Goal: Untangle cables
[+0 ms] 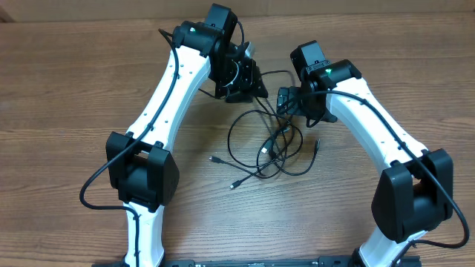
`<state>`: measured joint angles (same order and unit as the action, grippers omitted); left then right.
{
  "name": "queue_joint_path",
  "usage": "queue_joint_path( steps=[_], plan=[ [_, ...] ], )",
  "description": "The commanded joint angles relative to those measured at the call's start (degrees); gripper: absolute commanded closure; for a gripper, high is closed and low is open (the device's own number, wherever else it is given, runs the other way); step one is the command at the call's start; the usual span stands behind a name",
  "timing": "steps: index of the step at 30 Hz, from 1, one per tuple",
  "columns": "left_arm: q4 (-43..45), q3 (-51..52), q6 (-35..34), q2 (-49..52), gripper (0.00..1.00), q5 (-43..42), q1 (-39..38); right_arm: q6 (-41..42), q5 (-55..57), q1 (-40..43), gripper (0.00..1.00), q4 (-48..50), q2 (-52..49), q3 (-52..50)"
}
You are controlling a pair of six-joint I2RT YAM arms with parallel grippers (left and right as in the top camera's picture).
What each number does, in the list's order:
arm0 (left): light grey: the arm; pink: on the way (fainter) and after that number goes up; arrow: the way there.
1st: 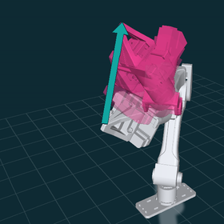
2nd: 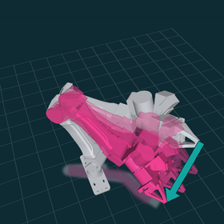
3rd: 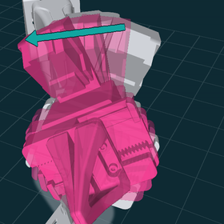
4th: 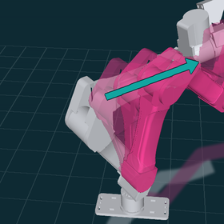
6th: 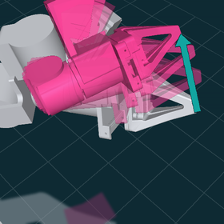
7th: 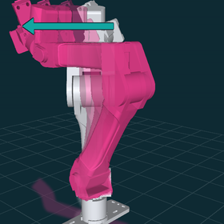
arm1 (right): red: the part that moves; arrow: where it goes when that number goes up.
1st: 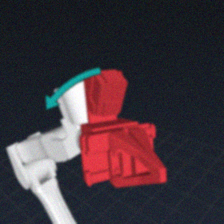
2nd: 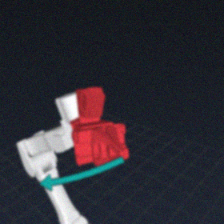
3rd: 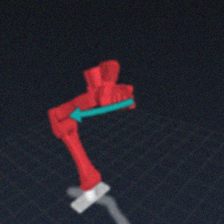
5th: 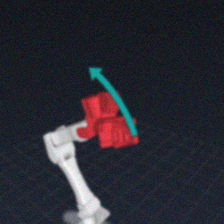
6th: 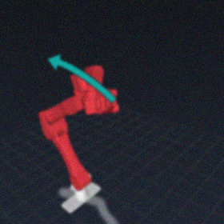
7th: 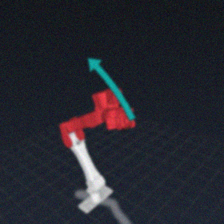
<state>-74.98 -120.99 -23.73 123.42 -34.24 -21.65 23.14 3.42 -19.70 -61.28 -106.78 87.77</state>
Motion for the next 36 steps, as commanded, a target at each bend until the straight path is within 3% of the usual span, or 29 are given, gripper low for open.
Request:
queue_joint_path(
  steps=[1,6,9,12,29,36],
  plan=[
    [-1.2,0.3,1.0,-1.3,0.20,7.2,-0.1,1.1,1.0,-0.1,0.00,0.2,0.6,0.4],
    [-2.1,0.3,1.0,-1.3,0.18,14.0,-0.2,2.0,2.5,-0.1,0.00,0.3,0.6,0.4],
    [-2.9,0.3,1.0,-1.3,0.21,17.0,-0.2,8.9,10.6,0.1,0.00,-0.1,0.6,0.4],
    [-3.7,0.3,1.0,-1.3,0.21,17.3,-0.2,12.1,15.1,0.7,0.00,0.5,0.6,0.4],
    [-2.7,0.3,1.0,-1.3,0.20,17.4,-5.5,14.6,15.0,13.6,0.00,2.1,0.6,0.0],
    [-3.2,0.7,1.3,-1.2,0.33,19.1,-10.5,14.6,15.0,20.1,0.00,3.2,0.5,-3.8]
  ],
)
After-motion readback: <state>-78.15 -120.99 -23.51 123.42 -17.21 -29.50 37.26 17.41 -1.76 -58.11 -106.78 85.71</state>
